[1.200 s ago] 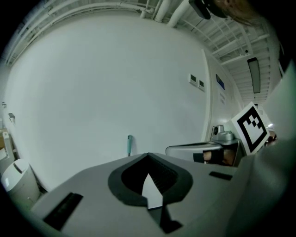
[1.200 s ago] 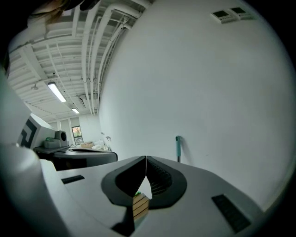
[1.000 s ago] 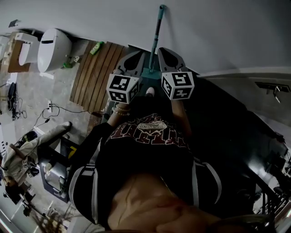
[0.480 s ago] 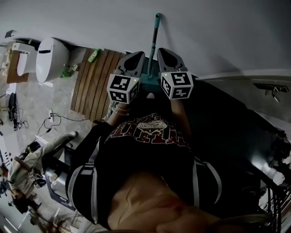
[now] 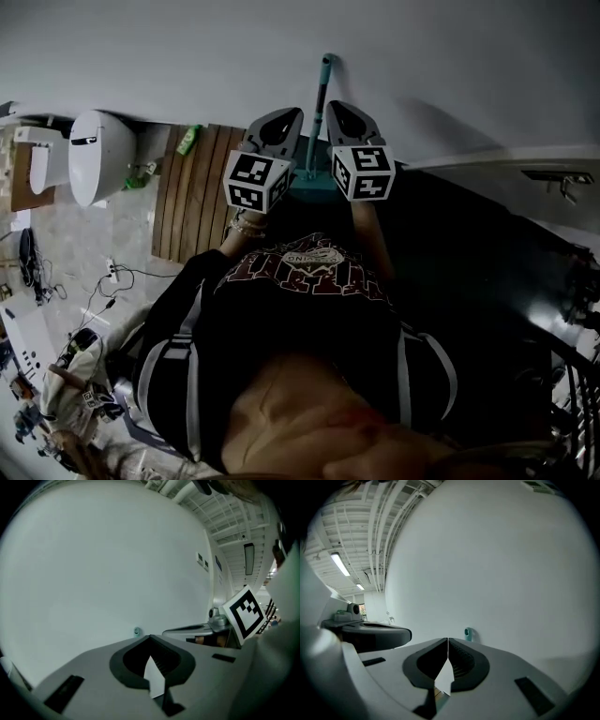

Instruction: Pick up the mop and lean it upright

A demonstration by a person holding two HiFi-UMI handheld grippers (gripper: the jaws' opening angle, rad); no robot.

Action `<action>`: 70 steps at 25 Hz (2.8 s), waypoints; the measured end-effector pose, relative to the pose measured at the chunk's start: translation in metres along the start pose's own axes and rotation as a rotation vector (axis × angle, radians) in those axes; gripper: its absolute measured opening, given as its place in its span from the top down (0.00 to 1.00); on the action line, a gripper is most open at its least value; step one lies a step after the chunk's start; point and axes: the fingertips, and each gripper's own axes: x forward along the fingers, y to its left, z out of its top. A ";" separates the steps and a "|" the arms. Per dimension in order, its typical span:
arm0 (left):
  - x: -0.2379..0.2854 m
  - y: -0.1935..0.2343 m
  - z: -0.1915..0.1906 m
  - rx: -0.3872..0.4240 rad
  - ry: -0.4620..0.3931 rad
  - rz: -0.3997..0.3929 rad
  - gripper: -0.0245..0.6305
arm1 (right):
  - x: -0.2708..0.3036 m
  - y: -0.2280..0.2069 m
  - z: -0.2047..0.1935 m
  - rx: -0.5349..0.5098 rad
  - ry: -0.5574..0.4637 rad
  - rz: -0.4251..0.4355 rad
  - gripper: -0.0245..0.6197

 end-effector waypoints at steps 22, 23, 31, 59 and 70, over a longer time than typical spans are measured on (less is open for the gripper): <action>0.003 0.065 -0.004 -0.002 0.014 -0.100 0.90 | 0.083 -0.047 -0.013 0.078 0.021 -0.252 0.82; 0.002 0.066 -0.004 -0.003 0.014 -0.095 0.90 | 0.086 -0.049 -0.015 0.079 0.033 -0.250 0.81; 0.004 0.080 -0.001 -0.012 0.000 -0.055 0.90 | 0.107 -0.058 -0.026 0.061 0.080 -0.237 0.79; -0.007 0.091 -0.002 -0.031 0.013 -0.014 0.90 | 0.121 -0.064 -0.030 0.023 0.098 -0.277 0.78; -0.008 0.094 -0.007 -0.037 0.024 -0.018 0.90 | 0.102 -0.040 -0.032 0.004 0.090 -0.243 0.78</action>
